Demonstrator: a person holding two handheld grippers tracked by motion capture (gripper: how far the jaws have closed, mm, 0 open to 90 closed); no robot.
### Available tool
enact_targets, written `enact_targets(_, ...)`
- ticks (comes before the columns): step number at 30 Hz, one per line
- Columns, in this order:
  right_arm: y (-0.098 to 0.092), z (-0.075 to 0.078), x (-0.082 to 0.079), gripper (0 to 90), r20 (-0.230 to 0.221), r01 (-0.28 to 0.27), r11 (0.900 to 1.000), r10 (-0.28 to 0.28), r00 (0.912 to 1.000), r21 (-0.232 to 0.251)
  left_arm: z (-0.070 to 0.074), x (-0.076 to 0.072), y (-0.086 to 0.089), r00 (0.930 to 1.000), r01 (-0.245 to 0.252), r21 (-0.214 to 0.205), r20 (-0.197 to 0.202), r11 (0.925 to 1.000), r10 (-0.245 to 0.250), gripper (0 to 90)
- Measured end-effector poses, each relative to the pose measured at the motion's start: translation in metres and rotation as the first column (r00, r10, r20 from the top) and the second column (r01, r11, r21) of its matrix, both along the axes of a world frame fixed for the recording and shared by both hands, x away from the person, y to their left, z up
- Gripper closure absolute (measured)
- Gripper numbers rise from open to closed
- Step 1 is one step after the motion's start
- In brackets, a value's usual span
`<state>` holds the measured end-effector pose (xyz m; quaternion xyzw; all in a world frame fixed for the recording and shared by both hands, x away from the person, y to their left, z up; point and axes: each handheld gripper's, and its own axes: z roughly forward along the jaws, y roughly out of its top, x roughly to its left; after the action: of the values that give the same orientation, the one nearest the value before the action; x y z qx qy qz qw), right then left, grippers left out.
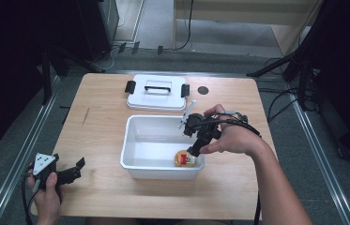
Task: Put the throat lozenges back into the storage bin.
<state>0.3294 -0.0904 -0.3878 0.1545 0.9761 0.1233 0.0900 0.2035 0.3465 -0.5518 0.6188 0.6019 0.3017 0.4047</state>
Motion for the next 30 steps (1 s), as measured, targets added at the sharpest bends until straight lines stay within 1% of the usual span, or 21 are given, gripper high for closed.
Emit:
enact_targets(2, -0.003, 0.003, -0.001, 22.5, 0.003, 0.005, 1.0, -0.005, 1.0, 0.008, 0.0, 0.0, 0.0, 1.0, -0.001, -0.001, 0.002, 1.0, 0.001, 0.0)
enact_targets(6, -0.009, 0.008, -0.002, 22.4, 0.013, 0.016, 0.9998, -0.016, 0.9998, 0.009, 0.0, 0.0, 0.0, 1.0, -0.001, 0.0, 0.001, 1.0, 0.001, 0.0)
enact_targets(12, -0.018, 0.011, -0.003, 21.9, 0.02, 0.034, 0.9994, -0.034, 0.9992, 0.006, 0.0, 0.0, 0.0, 1.0, -0.002, 0.001, 0.002, 1.0, 0.002, 0.0)
enact_targets(18, -0.03, 0.011, -0.004, 20.9, 0.032, 0.055, 0.9985, -0.054, 0.998, -0.003, 0.0, 0.0, 0.0, 1.0, -0.001, 0.001, 0.002, 1.0, 0.001, 0.0)
enact_targets(21, -0.036, 0.011, -0.004, 20.9, 0.035, 0.066, 0.9978, -0.066, 0.9972, 0.003, 0.0, 0.0, -0.001, 1.0, -0.002, 0.002, 0.001, 1.0, 0.002, 0.0)
enact_targets(30, -0.057, 0.005, -0.005, 20.6, 0.026, 0.109, 0.994, -0.109, 0.9937, 0.012, 0.0, 0.0, -0.001, 1.0, -0.002, 0.001, 0.001, 1.0, 0.002, 0.0)
